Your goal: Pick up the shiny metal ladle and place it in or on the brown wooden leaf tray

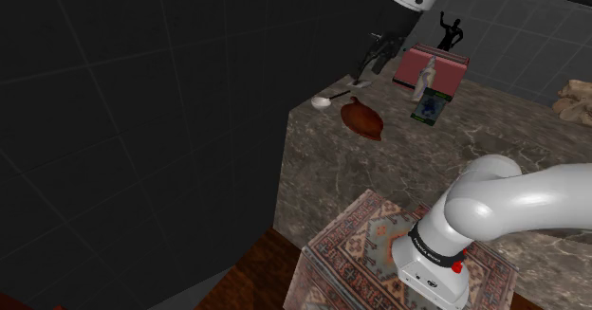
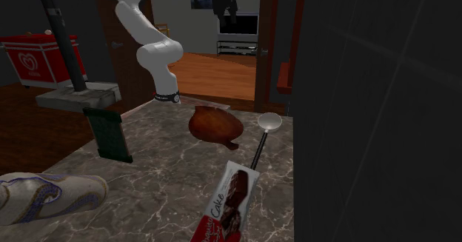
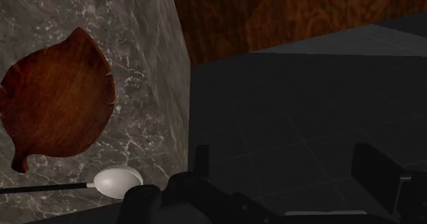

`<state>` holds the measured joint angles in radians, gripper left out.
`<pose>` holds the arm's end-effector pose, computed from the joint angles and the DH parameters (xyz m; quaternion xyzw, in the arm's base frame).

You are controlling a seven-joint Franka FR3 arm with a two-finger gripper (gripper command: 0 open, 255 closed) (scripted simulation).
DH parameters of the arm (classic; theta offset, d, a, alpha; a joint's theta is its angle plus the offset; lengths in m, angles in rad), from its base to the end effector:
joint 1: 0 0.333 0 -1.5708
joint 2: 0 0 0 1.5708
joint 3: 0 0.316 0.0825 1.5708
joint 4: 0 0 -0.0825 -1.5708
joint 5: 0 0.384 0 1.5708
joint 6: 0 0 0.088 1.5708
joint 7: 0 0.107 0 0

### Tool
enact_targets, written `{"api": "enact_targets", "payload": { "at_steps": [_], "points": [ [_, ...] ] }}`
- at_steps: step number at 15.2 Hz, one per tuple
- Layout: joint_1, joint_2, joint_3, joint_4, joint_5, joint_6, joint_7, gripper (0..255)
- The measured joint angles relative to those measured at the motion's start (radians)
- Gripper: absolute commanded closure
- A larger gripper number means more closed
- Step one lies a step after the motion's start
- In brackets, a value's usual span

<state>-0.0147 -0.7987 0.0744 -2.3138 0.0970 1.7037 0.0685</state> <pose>0.3157 0.0366 0.6268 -0.9953 0.0150 -0.0921 0.0268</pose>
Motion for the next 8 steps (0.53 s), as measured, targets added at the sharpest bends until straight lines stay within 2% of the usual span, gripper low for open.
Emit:
{"api": "enact_targets", "payload": {
  "at_steps": [3,8],
  "points": [
    [-0.018,0.034,0.007,-0.003,-0.001,0.038,0.030,0],
    [-0.085,0.189,0.035,0.031,-0.008,0.159,0.160,0]
  ]
}}
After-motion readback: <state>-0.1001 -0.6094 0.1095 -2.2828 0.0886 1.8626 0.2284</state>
